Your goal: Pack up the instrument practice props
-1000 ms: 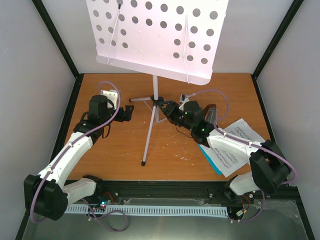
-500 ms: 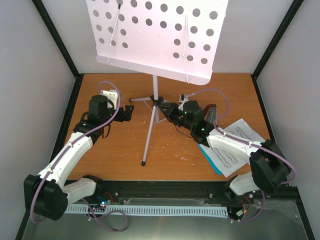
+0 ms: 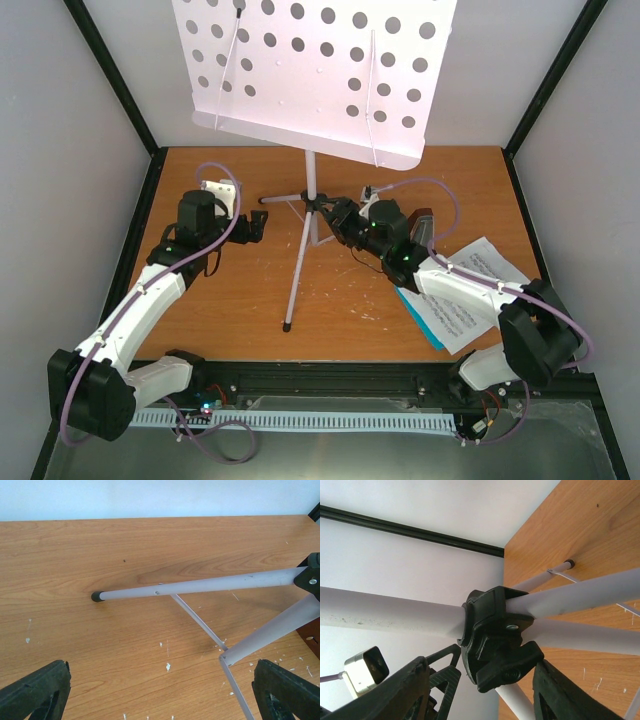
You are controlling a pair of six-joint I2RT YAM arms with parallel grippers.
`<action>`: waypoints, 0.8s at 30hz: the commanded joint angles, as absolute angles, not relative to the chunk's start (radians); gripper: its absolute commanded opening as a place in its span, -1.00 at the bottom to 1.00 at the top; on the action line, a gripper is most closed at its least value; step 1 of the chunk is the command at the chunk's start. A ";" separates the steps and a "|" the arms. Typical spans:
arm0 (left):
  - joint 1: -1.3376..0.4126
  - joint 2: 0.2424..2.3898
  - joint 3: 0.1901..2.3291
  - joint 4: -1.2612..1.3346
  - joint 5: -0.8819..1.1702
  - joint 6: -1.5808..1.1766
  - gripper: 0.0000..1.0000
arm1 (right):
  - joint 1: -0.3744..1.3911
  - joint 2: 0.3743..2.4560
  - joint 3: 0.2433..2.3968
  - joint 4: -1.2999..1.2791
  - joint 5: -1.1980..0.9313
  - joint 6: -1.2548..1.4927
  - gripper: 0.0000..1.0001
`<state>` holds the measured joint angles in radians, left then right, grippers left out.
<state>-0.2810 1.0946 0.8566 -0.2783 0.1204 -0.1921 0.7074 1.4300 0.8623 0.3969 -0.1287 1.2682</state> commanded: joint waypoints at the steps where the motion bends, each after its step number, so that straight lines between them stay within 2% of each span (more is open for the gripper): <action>1: -0.276 1.079 0.863 -0.267 0.128 -0.189 0.99 | 0.697 1.445 0.873 0.428 -0.108 1.308 0.07; 12: -0.276 1.077 0.861 -0.270 0.130 -0.186 0.99 | 0.679 1.465 0.860 0.438 -0.109 1.315 -0.23; 20: -0.276 1.079 0.861 -0.269 0.128 -0.186 0.99 | 0.672 1.471 0.859 0.443 -0.123 1.308 -0.56; 24: -0.276 1.078 0.861 -0.269 0.129 -0.185 0.99 | 0.670 1.465 0.844 0.456 -0.120 1.308 -0.65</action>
